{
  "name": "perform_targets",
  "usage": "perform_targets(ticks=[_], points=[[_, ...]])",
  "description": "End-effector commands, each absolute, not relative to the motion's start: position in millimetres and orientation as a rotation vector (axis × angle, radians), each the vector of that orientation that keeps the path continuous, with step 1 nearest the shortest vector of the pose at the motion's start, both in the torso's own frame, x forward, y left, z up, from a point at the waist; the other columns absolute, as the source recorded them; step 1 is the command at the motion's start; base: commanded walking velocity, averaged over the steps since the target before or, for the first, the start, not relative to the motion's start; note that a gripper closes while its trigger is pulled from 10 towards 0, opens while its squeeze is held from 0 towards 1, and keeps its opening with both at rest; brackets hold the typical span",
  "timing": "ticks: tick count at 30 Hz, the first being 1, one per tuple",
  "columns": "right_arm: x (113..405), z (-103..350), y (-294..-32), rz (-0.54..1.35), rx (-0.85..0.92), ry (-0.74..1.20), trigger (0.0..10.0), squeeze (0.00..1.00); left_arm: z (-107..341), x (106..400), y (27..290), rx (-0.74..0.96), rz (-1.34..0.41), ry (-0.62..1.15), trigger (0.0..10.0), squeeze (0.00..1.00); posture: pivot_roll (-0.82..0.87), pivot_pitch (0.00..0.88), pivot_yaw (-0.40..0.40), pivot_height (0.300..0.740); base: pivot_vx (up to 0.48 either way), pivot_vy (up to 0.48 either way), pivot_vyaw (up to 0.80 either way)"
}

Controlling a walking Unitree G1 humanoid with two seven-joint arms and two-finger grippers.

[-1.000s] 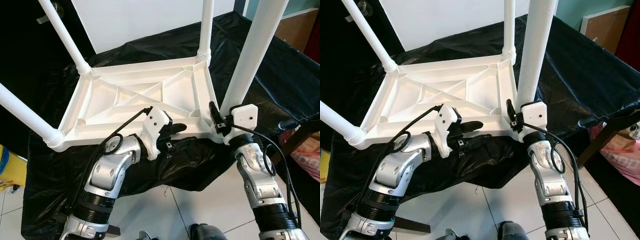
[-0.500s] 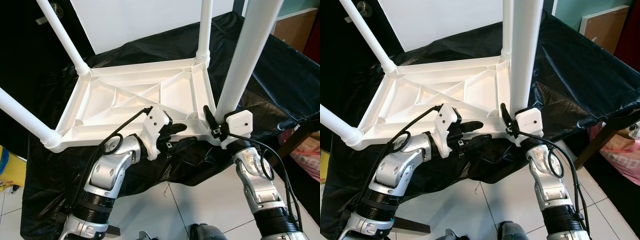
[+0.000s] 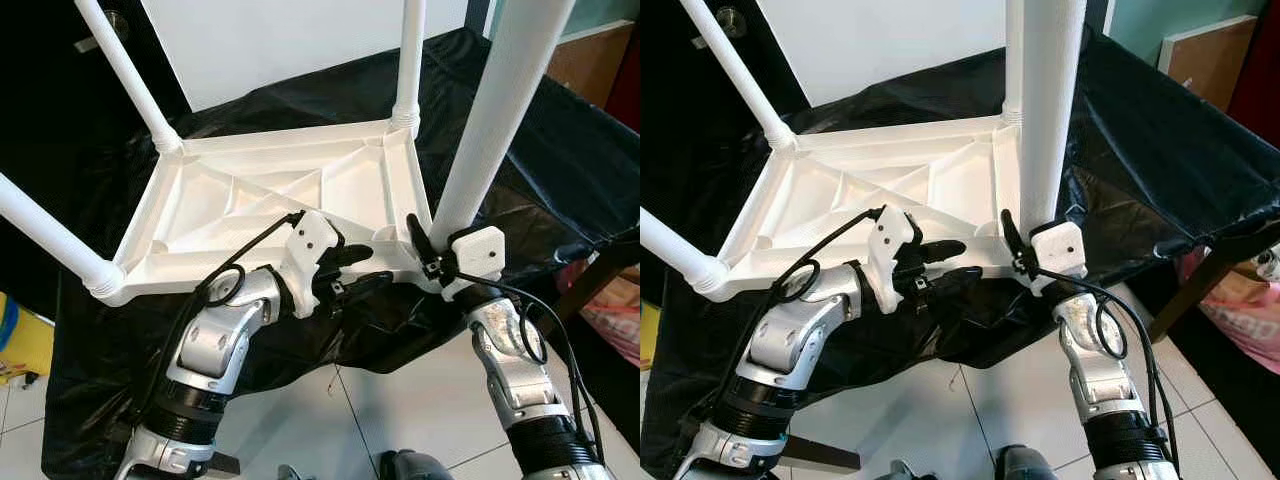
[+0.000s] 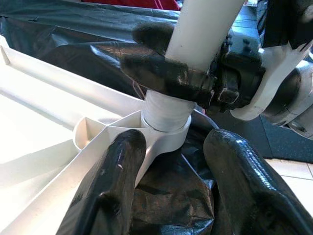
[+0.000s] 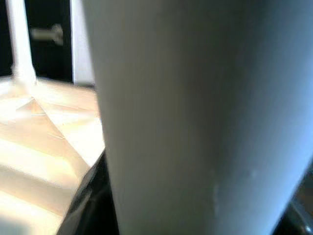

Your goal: Building children table

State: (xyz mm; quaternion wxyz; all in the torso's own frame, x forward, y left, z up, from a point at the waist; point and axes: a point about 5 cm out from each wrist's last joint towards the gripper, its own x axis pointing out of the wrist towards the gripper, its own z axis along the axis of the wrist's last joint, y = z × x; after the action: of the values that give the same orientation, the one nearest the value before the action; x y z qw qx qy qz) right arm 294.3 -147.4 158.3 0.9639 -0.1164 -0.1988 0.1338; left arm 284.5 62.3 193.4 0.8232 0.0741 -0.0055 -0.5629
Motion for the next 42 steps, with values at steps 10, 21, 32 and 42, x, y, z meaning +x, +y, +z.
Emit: perform_targets(ticks=[10,21,32,42], points=[[288.2,129.4,-149.1,0.272,-0.228,-0.278,10.0,0.0,195.1,285.5,63.5,0.169,-1.186,-0.01,10.0,0.0,-0.22,0.088,0.115,0.74,0.0,0.0,0.0],[300.6,123.9,-148.4,0.231,-0.176,-0.167,10.0,0.0,196.6,286.3,64.4,0.178,-1.185,-0.012,10.0,0.0,-0.21,0.089,0.116,0.74,0.0,0.0,0.0],[306.9,122.7,-146.6,0.204,-0.128,-0.108,10.0,0.0,197.5,286.1,65.6,0.176,-1.173,-0.014,10.0,0.0,-0.21,0.09,0.108,0.74,0.0,0.0,0.0],[305.1,120.0,-156.2,0.083,-0.018,-0.068,10.0,0.0,196.9,285.6,66.3,0.173,-1.166,-0.013,10.0,0.0,-0.21,0.102,0.104,0.74,0.0,0.0,0.0]])
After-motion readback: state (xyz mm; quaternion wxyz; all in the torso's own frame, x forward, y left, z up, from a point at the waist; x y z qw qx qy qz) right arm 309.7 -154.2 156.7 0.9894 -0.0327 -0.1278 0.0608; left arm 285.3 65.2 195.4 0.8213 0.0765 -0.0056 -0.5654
